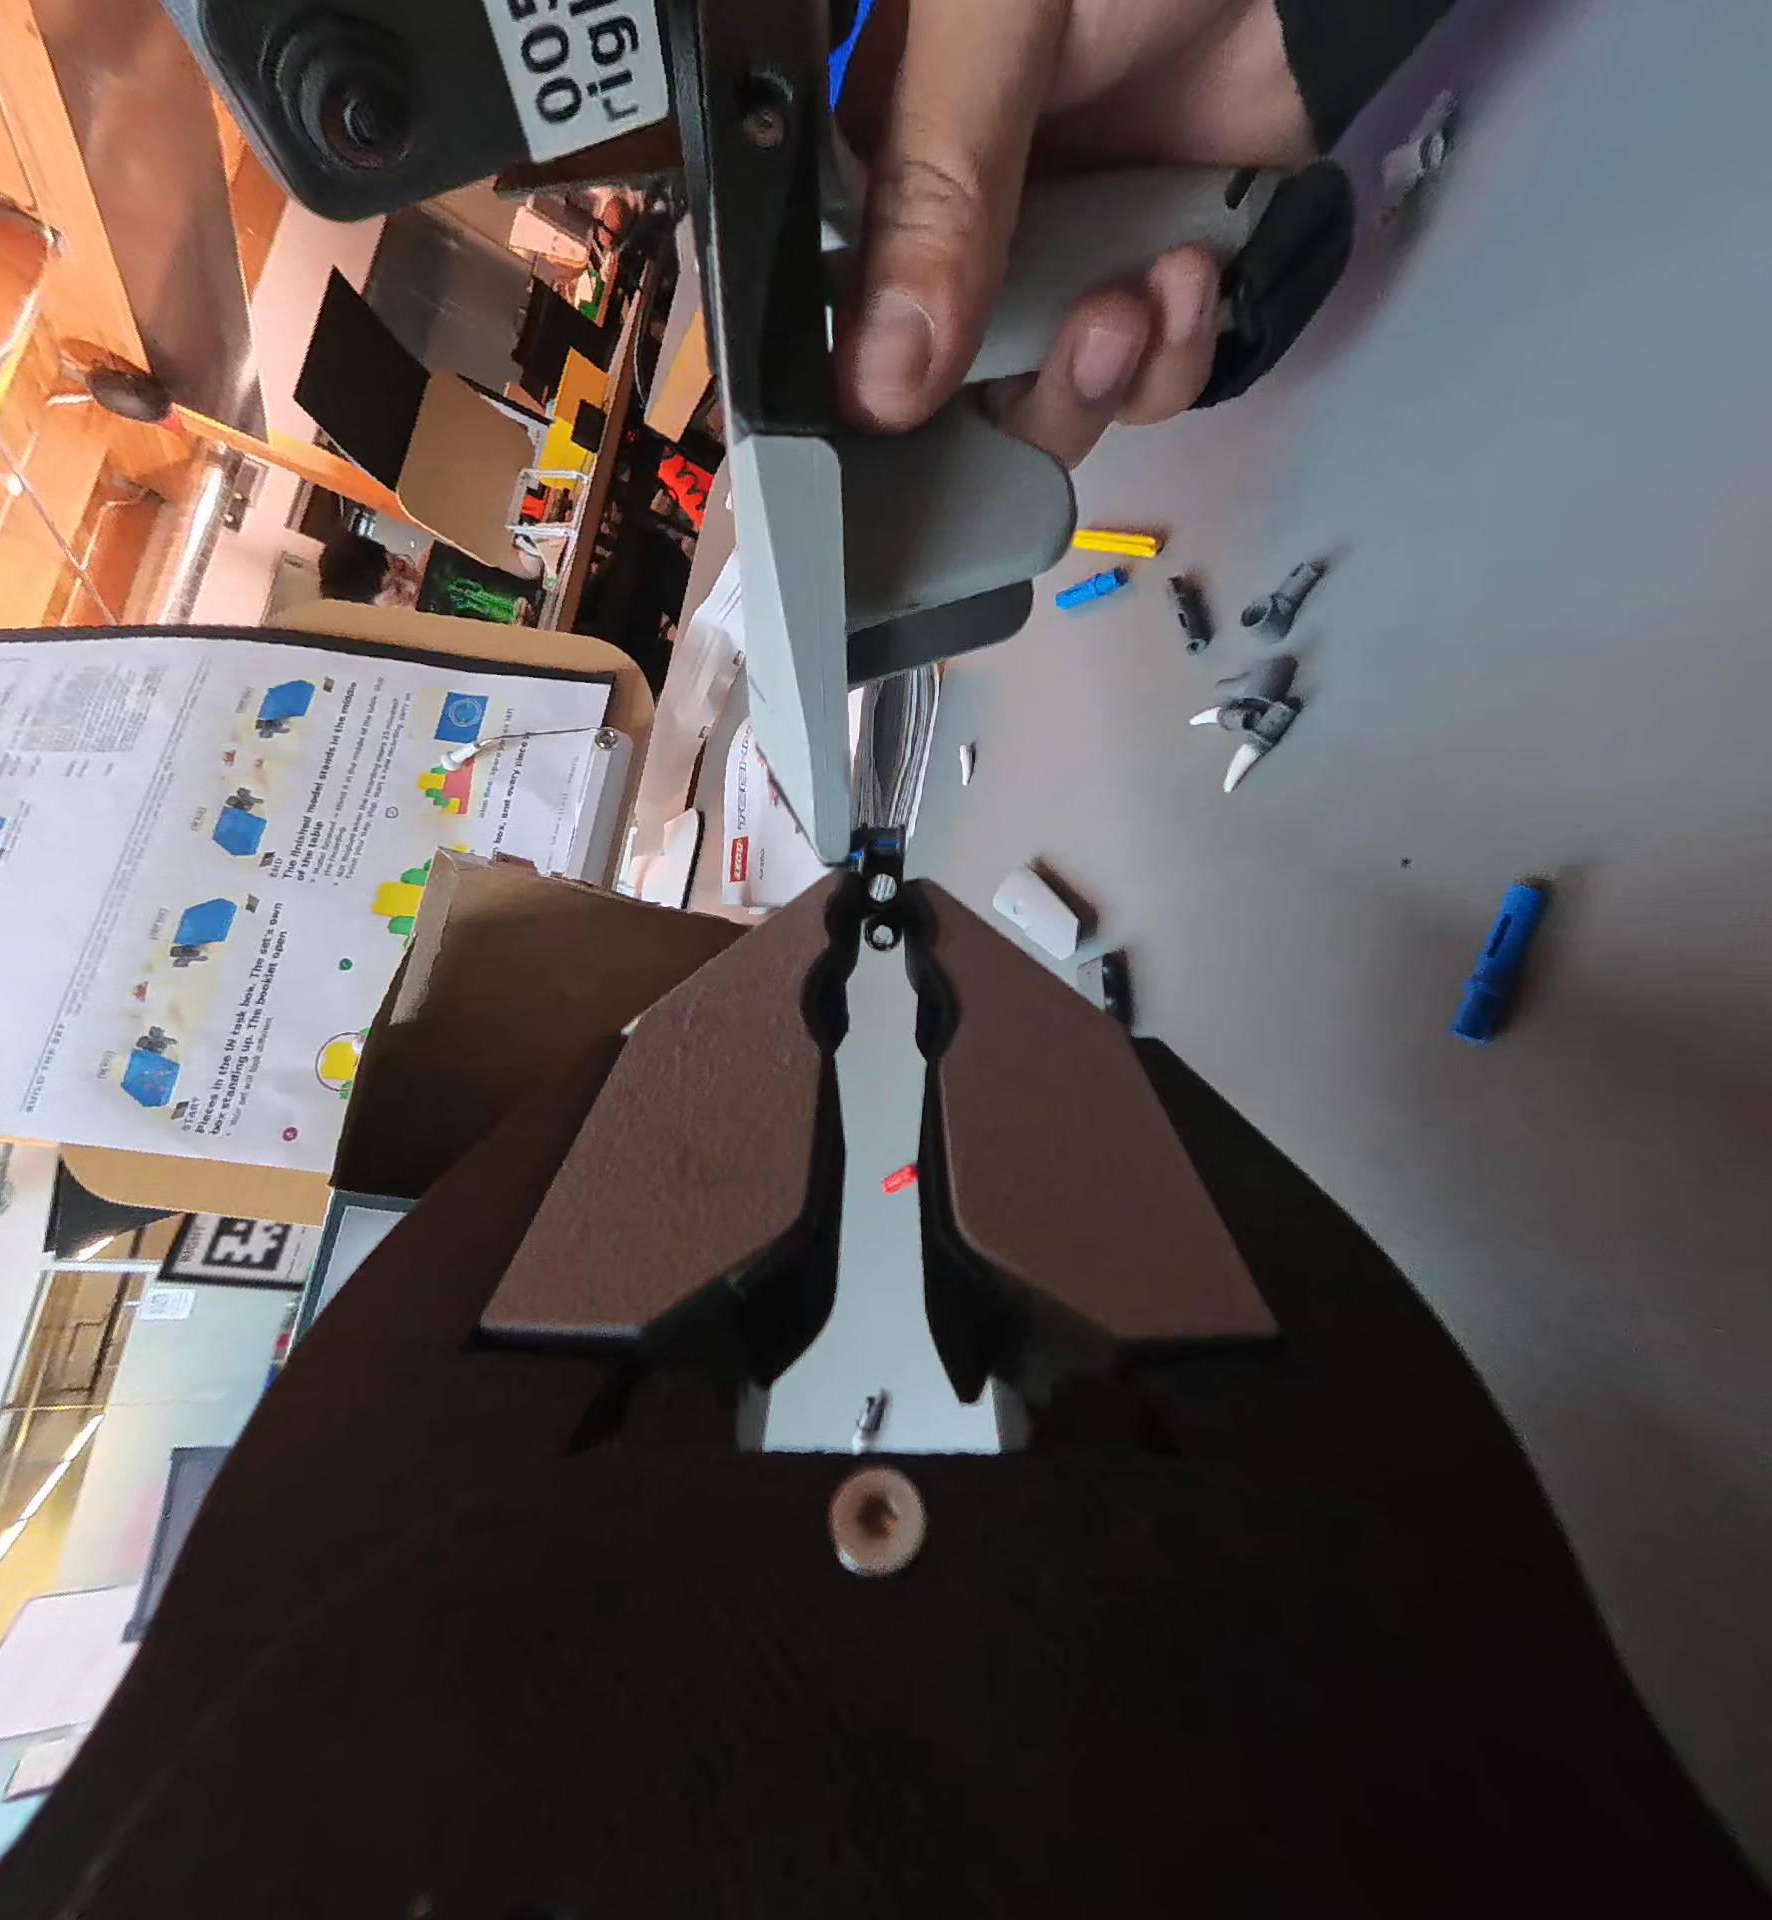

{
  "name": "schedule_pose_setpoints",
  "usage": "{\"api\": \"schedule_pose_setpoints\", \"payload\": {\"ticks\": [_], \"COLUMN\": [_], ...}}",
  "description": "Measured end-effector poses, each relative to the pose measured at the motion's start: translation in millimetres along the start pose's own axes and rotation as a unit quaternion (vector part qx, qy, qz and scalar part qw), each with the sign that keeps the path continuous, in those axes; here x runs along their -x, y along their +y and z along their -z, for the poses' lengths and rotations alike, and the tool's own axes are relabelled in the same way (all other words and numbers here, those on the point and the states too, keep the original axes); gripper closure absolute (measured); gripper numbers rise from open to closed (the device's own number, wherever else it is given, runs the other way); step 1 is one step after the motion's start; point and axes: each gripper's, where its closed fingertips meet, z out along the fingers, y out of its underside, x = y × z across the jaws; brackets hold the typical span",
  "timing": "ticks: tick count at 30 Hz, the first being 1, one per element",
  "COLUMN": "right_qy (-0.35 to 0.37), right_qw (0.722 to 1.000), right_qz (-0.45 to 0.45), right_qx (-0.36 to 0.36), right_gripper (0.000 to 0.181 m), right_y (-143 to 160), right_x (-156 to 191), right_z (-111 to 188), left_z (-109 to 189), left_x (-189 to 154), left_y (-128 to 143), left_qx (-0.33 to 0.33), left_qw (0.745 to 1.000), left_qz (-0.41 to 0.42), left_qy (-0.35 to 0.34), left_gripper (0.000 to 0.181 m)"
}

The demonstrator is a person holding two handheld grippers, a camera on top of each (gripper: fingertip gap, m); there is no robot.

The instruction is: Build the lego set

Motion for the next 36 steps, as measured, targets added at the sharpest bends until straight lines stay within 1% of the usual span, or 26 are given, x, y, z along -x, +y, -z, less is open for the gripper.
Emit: {"api": "schedule_pose_setpoints", "payload": {"ticks": [4,7,10,14,18,21,25,28,29,31,34,36], "right_qy": [-0.004,0.013,0.021,0.018,0.041,0.045,0.044,0.029,0.015,-0.01,-0.009,-0.009], "right_qw": [1.0,1.0,0.999,0.996,0.995,0.993,0.991,0.99,0.99,0.991,0.994,0.995], "right_qz": [-0.012,-0.015,-0.025,-0.054,-0.056,-0.059,-0.058,-0.062,-0.072,-0.094,-0.084,-0.081], "right_qx": [-0.006,0.012,-0.019,-0.069,-0.077,-0.089,-0.108,-0.125,-0.12,-0.098,-0.074,-0.063], "right_gripper": [0.181,0.18,0.181,0.181,0.181,0.181,0.181,0.181,0.181,0.181,0.179,0.173], "right_y": [-1.6,2.6,-7.4,-18.0,-19.6,-22.5,-28.8,-33.5,-32.4,-25.3,-18.3,-15.6], "right_x": [0.1,-3.6,-3.2,-2.4,-7.3,-7.8,-6.4,-4.5,-4.7,-6.4,-7.4,-7.9], "right_z": [-0.2,-1.5,0.7,1.3,-4.6,-6.6,-6.1,-5.3,-6.0,-7.6,-7.2,-7.2], "left_z": [0.0,-2.0,-0.7,2.4,3.0,5.0,7.0,8.0,7.8,5.1,2.5,0.2], "left_x": [2.5,-1.1,5.7,12.6,13.4,15.0,20.6,25.0,26.0,20.0,15.3,11.1], "left_y": [1.2,4.6,1.5,-2.0,4.6,6.2,4.2,3.8,4.5,9.0,10.5,11.0], "left_qx": [0.004,0.023,0.047,0.033,0.046,0.038,0.03,0.022,0.018,0.021,0.024,0.031], "left_qw": [1.0,1.0,0.998,0.999,0.998,0.998,0.998,0.997,0.997,0.996,0.998,0.999], "left_qz": [0.004,-0.003,-0.005,0.027,0.017,0.039,0.042,0.054,0.064,0.085,0.048,0.031], "left_qy": [-0.007,-0.002,-0.03,-0.031,-0.029,-0.02,-0.035,-0.042,-0.044,-0.021,-0.024,-0.02], "left_gripper": [0.175,0.176,0.175,0.175,0.175,0.175,0.175,0.175,0.175,0.175,0.175,0.175]}}
